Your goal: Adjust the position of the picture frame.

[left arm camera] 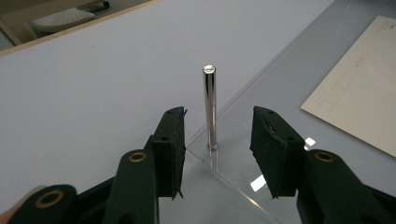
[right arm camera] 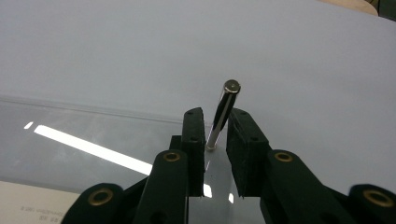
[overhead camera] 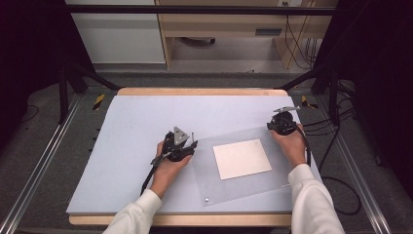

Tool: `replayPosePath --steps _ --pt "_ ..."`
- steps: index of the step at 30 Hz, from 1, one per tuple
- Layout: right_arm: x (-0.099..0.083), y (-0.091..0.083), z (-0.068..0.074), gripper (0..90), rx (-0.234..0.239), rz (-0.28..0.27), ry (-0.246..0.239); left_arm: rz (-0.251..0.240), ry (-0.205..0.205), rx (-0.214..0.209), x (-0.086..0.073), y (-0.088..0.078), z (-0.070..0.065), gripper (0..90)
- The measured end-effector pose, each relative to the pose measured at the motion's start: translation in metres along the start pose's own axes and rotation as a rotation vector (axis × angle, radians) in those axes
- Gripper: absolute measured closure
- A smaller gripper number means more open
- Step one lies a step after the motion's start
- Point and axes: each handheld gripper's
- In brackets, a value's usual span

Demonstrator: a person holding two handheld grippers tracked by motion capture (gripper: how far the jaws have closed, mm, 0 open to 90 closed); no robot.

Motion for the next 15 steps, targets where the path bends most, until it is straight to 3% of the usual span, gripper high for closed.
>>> replayPosePath --steps 10,15 --pt "0.0 0.009 -0.003 83.8 0.0 0.007 0.007 0.0 0.002 -0.003 0.0 0.001 -0.002 63.1" --pt "-0.001 0.011 -0.004 83.4 0.002 0.006 0.011 0.029 -0.036 -0.025 -0.002 0.009 0.001 70.5"
Point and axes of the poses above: each handheld gripper's, and its own axes: y roughly forward along the jaws, x roughly out of its top, z roughly to its left, and after that the axes turned 13 degrees about x, right-handed
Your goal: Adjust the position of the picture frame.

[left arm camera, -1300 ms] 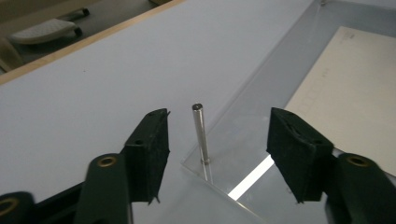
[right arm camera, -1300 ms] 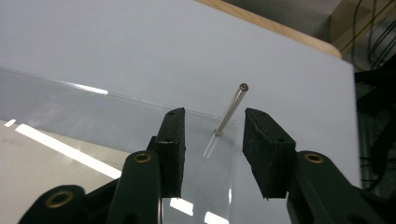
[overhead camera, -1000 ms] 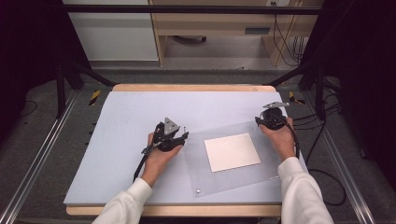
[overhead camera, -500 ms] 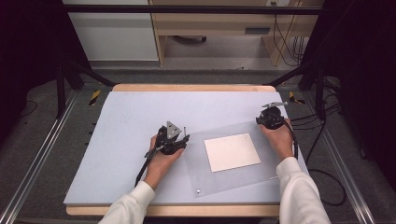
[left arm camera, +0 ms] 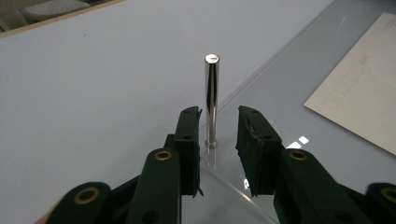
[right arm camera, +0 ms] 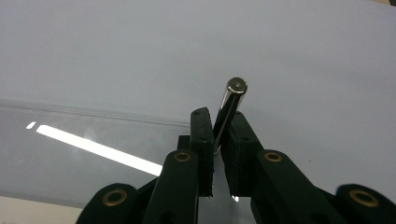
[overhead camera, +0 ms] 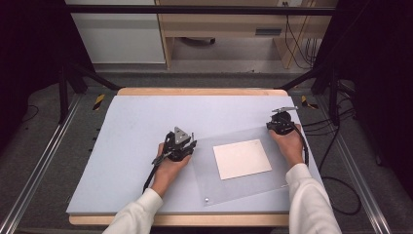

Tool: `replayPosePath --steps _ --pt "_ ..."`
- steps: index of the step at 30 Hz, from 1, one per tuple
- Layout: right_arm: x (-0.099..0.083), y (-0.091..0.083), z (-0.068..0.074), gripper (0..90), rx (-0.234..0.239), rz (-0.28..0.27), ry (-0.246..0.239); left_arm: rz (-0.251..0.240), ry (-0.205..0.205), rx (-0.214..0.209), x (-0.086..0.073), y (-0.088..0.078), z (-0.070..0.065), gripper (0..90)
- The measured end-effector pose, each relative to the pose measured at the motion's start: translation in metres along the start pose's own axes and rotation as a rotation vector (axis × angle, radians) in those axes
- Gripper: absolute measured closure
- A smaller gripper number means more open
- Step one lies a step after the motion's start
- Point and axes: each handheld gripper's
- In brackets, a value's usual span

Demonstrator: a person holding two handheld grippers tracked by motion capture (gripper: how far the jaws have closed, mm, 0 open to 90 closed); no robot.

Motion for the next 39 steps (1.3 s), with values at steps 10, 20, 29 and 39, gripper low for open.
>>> replayPosePath --steps 10,20,29,39 --pt "0.0 0.002 -0.002 82.4 0.008 0.003 0.005 0.028 0.015 -0.004 0.008 0.011 0.002 81.4" --pt "0.003 0.004 -0.003 84.6 0.009 0.013 -0.011 0.044 0.0 -0.015 0.008 0.016 0.003 84.3" --pt "0.004 0.002 -0.003 85.5 0.027 0.021 0.005 0.053 -0.021 -0.039 0.009 0.017 0.006 84.8" --pt "0.009 -0.012 0.003 85.6 0.046 0.051 -0.014 0.061 0.0 -0.055 0.018 0.007 0.013 84.5"
Point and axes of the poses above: each handheld gripper's, and its own axes: y roughly forward along the jaws, x roughly out of its top, z roughly to its left, and after that the axes turned 13 degrees about x, right-handed
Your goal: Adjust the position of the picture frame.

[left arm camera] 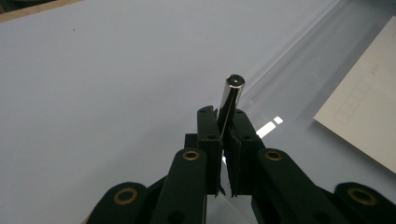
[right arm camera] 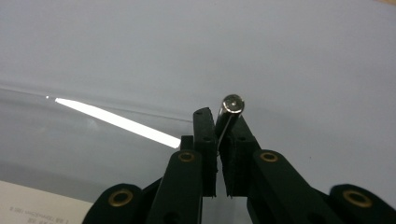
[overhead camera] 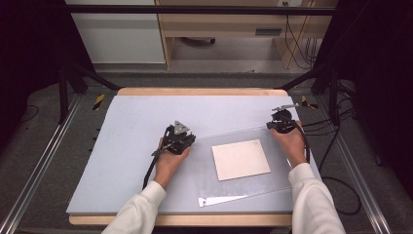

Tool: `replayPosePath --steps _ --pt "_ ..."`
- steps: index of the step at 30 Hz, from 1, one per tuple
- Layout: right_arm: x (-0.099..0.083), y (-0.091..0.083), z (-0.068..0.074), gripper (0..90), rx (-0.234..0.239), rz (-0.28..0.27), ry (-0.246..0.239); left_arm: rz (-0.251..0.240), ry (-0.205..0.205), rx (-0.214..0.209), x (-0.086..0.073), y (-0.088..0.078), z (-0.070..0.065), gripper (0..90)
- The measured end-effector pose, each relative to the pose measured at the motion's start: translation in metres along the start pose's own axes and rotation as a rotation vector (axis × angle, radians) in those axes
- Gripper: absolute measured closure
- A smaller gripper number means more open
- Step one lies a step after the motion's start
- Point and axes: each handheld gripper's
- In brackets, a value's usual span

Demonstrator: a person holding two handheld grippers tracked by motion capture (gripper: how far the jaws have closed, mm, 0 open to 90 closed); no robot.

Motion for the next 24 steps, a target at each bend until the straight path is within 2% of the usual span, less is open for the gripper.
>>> replayPosePath --steps 4,15,24 --pt "0.005 -0.006 0.006 85.7 -0.004 0.018 -0.01 0.007 0.023 -0.001 0.004 -0.007 0.004 84.5" --pt "0.015 -0.018 0.022 85.6 -0.004 0.046 -0.039 0.018 0.05 -0.022 0.008 -0.019 0.014 84.2" --pt "0.029 -0.025 0.039 85.6 -0.004 0.056 -0.071 0.011 0.048 -0.019 0.011 -0.033 0.026 83.6"
Point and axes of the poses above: each handheld gripper's, and its own axes: y roughly forward along the jaws, x roughly out of its top, z roughly to its left, and after that the axes turned 13 degrees about x, right-handed
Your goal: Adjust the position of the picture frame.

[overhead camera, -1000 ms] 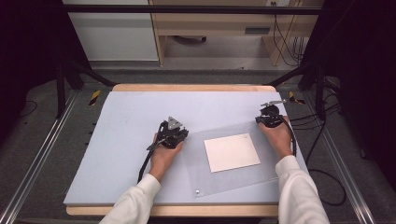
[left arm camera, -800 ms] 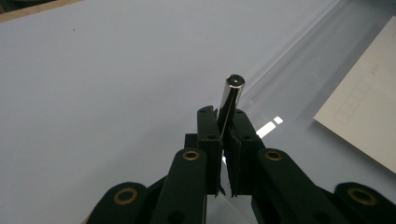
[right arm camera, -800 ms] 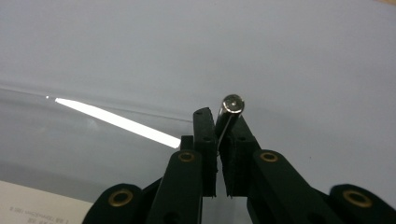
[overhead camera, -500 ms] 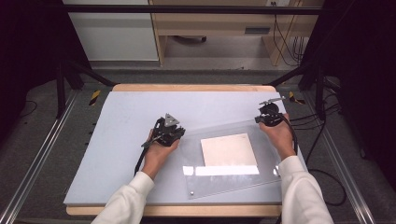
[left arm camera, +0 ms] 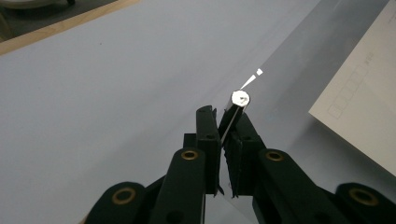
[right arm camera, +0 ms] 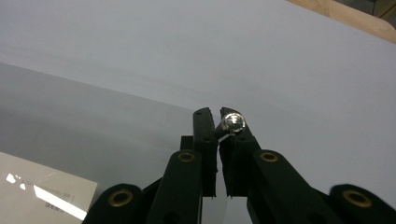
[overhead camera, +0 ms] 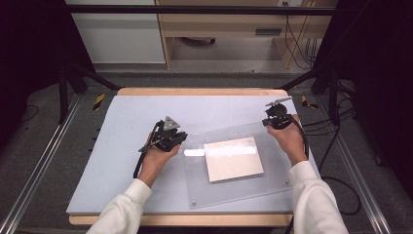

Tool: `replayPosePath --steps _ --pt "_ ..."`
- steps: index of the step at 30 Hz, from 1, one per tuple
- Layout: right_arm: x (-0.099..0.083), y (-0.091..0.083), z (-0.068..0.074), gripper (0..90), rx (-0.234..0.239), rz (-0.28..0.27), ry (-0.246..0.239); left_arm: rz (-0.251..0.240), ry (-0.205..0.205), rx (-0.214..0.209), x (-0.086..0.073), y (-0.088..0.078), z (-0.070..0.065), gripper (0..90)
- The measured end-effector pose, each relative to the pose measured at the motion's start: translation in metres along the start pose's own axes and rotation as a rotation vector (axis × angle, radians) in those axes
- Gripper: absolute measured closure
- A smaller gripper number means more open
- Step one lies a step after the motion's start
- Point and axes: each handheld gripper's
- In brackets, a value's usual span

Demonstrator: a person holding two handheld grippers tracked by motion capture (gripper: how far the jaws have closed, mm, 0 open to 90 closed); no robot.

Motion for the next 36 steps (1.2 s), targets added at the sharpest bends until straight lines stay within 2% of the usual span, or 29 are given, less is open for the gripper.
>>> replayPosePath --steps 6,12,20,36 --pt "0.011 -0.006 0.012 85.6 0.004 0.008 -0.017 -0.004 -0.011 0.001 0.002 -0.013 0.013 83.5" --pt "0.019 -0.008 0.024 85.6 0.009 0.01 -0.034 -0.004 -0.004 0.009 0.002 -0.023 0.023 83.4" --pt "0.026 -0.004 0.035 85.5 0.029 0.022 -0.052 0.0 -0.008 0.023 0.001 -0.029 0.036 83.2" --pt "0.031 0.0 0.05 85.5 0.034 0.03 -0.07 0.01 -0.009 0.029 -0.003 -0.036 0.05 82.8"
Point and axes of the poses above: each handheld gripper's, and its own axes: y roughly forward along the jaws, x roughly out of its top, z roughly to its left, and after that the axes turned 13 degrees about x, right-handed
